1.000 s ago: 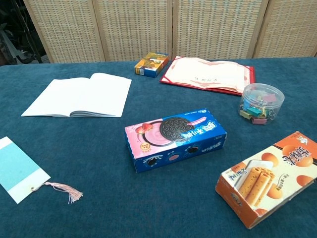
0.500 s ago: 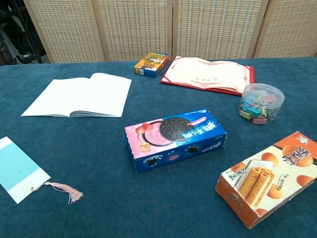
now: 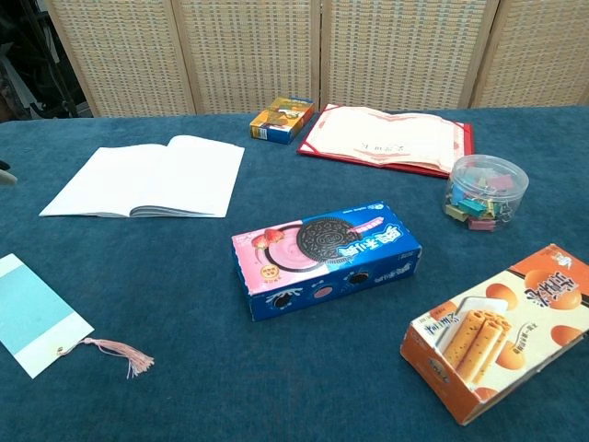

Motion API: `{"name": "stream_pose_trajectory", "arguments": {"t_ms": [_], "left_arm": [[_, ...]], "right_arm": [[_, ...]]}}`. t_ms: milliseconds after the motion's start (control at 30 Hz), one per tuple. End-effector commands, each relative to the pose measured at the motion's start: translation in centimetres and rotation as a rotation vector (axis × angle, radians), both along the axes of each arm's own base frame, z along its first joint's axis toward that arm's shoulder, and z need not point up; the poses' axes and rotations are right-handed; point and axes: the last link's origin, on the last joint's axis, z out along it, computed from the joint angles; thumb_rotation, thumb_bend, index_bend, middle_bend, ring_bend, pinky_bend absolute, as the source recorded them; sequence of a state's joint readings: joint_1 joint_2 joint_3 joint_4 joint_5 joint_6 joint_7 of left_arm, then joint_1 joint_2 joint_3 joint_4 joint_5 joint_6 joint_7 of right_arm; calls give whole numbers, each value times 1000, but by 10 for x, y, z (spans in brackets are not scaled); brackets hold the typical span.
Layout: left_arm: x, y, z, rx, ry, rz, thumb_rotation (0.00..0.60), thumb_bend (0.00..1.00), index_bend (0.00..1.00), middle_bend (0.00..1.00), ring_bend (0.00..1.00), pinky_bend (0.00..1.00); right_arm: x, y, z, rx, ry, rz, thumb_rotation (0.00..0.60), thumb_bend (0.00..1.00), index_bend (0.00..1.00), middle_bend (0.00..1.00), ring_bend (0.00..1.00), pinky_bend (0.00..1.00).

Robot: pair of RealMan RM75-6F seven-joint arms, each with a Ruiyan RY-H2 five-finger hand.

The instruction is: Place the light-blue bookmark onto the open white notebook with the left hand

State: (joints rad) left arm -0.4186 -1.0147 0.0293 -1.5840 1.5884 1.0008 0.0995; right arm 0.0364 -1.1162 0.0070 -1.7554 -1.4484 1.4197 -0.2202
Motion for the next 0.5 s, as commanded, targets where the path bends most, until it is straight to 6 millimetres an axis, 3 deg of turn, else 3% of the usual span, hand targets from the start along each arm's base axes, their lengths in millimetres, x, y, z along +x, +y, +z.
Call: {"name": "stream_pose_trajectory", "arguments": {"t_ms": [33,200,500], "left_arm": [[-1,7,-8,-19,48,-2,600,212,102,0,0,0],[-3,20,-32,-65,127,3,600,213,194,0,0,0],[-1,23,-51,-88,163,1,600,214,202,0,0,0]], "right_arm": [[0,0,0,-1,-1,0,600,105,2,0,0,0],[-1,-1,2,-11,-9,2,600,105,2,0,0,0],[-1,-1,3,-12,-14,3,600,105,2,0,0,0]]}}
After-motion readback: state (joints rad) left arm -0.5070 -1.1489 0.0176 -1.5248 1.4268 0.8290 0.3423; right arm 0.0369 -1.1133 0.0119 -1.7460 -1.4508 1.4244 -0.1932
